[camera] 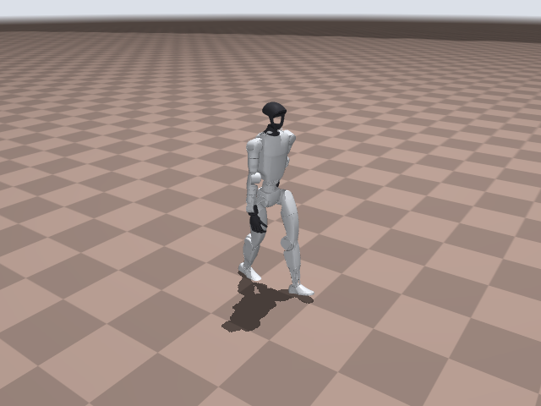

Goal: Walk run

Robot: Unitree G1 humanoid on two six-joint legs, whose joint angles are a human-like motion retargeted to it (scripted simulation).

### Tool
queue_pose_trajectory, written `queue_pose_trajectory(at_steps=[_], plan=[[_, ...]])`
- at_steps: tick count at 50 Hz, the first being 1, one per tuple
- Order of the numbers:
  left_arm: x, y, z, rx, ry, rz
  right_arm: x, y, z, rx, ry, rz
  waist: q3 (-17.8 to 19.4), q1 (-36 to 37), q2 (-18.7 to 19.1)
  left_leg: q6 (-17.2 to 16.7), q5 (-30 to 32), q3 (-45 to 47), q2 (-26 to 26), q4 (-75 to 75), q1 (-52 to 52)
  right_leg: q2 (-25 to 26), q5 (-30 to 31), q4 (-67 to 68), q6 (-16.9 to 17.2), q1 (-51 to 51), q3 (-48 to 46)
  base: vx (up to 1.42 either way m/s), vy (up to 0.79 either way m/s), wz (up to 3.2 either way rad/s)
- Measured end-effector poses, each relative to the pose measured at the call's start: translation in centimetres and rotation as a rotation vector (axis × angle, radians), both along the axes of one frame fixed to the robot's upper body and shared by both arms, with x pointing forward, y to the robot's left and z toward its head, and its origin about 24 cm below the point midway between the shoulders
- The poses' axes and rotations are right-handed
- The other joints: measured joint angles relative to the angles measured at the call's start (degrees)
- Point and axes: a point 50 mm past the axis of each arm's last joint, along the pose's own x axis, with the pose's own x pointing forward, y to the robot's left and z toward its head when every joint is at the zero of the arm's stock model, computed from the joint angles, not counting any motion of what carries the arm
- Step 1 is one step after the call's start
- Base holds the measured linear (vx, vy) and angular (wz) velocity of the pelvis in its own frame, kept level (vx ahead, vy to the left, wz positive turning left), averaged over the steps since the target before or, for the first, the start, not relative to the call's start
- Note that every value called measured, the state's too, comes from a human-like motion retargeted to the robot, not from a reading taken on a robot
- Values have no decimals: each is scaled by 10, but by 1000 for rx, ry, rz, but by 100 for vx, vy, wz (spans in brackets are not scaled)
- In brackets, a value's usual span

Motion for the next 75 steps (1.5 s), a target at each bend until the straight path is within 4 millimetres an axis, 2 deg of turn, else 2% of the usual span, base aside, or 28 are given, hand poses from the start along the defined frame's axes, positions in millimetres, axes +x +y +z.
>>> queue_pose_trajectory(at_steps=[2,3,5,8,10,14,18,23,25,27,30,33,35,37,40,41,43,44,45,48,52,56,60,65,68,70,71,75], plan=[[13,9,-4,29,-42,-25,-32,4,-8,12,166,-47,-7,15,-3,18,-5,52,14,21,20,-1,40,22,21,8,14,97,-23,-106],[19,13,-5,46,-58,-39,-52,6,-11,17,271,-61,-10,28,-6,21,28,29,10,21,29,-4,76,39,35,10,22,104,-21,-119],[27,22,-7,76,-78,-57,-89,12,-14,15,436,-50,-21,28,-9,68,45,-51,-18,34,42,-12,184,90,67,4,17,109,-21,-81],[42,40,-8,93,-84,-66,-128,19,-15,2,555,23,-27,-7,0,91,16,-51,4,75,51,-3,322,251,130,-59,8,94,-24,-46],[58,57,-8,108,-89,-109,-145,23,-14,21,599,50,-21,-12,17,102,-8,10,38,71,88,-2,394,344,164,-102,-16,78,-26,-77],[109,86,-8,240,-154,-194,-165,34,-13,104,633,61,-12,-15,33,110,-36,15,46,46,151,-37,269,405,103,-186,-70,51,-15,-79],[166,102,-3,324,-360,-236,-185,33,-10,108,618,-39,-11,-83,57,113,-57,9,39,27,196,-65,165,351,104,-266,-102,61,-12,61],[232,122,18,336,-624,-268,-202,38,-7,107,674,-216,-8,-125,30,123,-98,22,-18,11,261,-136,140,146,108,-318,-119,66,-26,-4],[248,124,24,345,-682,-290,-208,45,-6,140,684,-270,-6,-127,24,125,-116,21,-32,10,289,-156,113,63,97,-327,-144,64,-32,-12],[257,122,27,356,-710,-305,-210,51,-6,187,677,-299,-6,-129,31,124,-130,23,-29,10,310,-144,97,-14,82,-342,-155,50,-22,-7],[262,114,26,352,-714,-318,-211,55,-5,247,679,-309,-13,-117,42,119,-143,37,-26,15,326,-135,101,-76,94,-353,-205,72,-42,-33],[250,100,18,297,-687,-364,-211,53,-4,255,704,-310,-16,-135,59,109,-132,28,-14,34,337,-150,102,-15,38,-348,-256,62,-37,40],[234,88,10,248,-656,-407,-207,47,-5,228,695,-306,-20,-164,73,97,-104,18,-1,54,343,-162,139,-5,26,-334,-297,61,-40,89],[212,78,3,199,-604,-449,-200,39,-7,190,662,-288,-23,-179,83,77,-42,21,10,87,345,-138,136,3,-4,-325,-236,79,-62,20],[165,60,-9,143,-500,-523,-187,28,-8,155,625,-304,-20,-188,88,49,117,13,30,192,324,-121,110,25,-10,-304,-133,84,-64,-23],[148,55,-11,145,-457,-532,-179,26,-10,155,603,-308,-20,-177,75,47,158,16,22,247,303,-129,100,26,-15,-287,-149,69,-52,-89],[113,50,-13,150,-352,-522,-156,22,-12,164,542,-293,-24,-157,42,67,236,30,0,358,255,-138,85,21,-22,-257,-155,56,-50,-155],[96,49,-13,143,-288,-506,-143,20,-13,170,502,-278,-26,-151,31,78,246,28,-10,405,228,-136,79,18,-23,-245,-147,66,-61,-144],[78,48,-11,130,-222,-489,-129,17,-14,176,459,-262,-27,-147,22,88,242,22,-19,447,200,-133,73,15,-24,-235,-136,63,-54,-112],[32,35,-6,52,-57,-415,-81,4,-14,138,298,-204,-26,-132,10,89,146,5,-21,518,124,-123,63,1,-22,-203,-118,51,-37,-111],[-17,20,7,-20,68,-300,-23,-12,-6,24,70,-103,-28,-94,-18,124,25,25,-11,465,50,-108,55,-18,-31,-164,-87,69,-45,-149],[-47,12,17,-31,165,-242,18,-26,8,-62,-97,-51,-16,-54,-18,109,9,73,27,265,29,-72,40,-27,-34,-124,-52,61,-33,-139],[-58,9,22,-37,204,-221,35,-34,17,-89,-162,-61,-1,-12,-4,57,4,51,20,69,12,-28,14,-27,-39,-76,-1,70,-27,-123],[-48,14,18,-27,162,-228,16,-32,9,-48,-87,-129,8,-2,1,4,-12,-67,-27,-40,6,-2,-13,-15,-40,-23,16,81,-26,-45],[-37,24,14,14,137,-226,-16,-19,-2,1,51,-149,5,28,-6,26,-7,-39,-6,19,13,9,15,11,-26,-2,45,88,-25,-124],[-29,32,10,52,115,-221,-45,-8,-9,40,175,-145,-4,59,-18,30,25,2,11,32,31,5,69,39,-5,3,64,102,-23,-158],[-24,37,9,70,99,-217,-61,-1,-12,57,240,-134,-13,58,-23,47,32,-21,2,35,36,0,117,60,7,-3,50,109,-22,-94],[-4,56,5,121,63,-147,-121,27,-17,96,454,-46,-41,21,-31,87,-2,-32,11,69,51,-1,315,227,93,-70,25,101,-26,-46]])
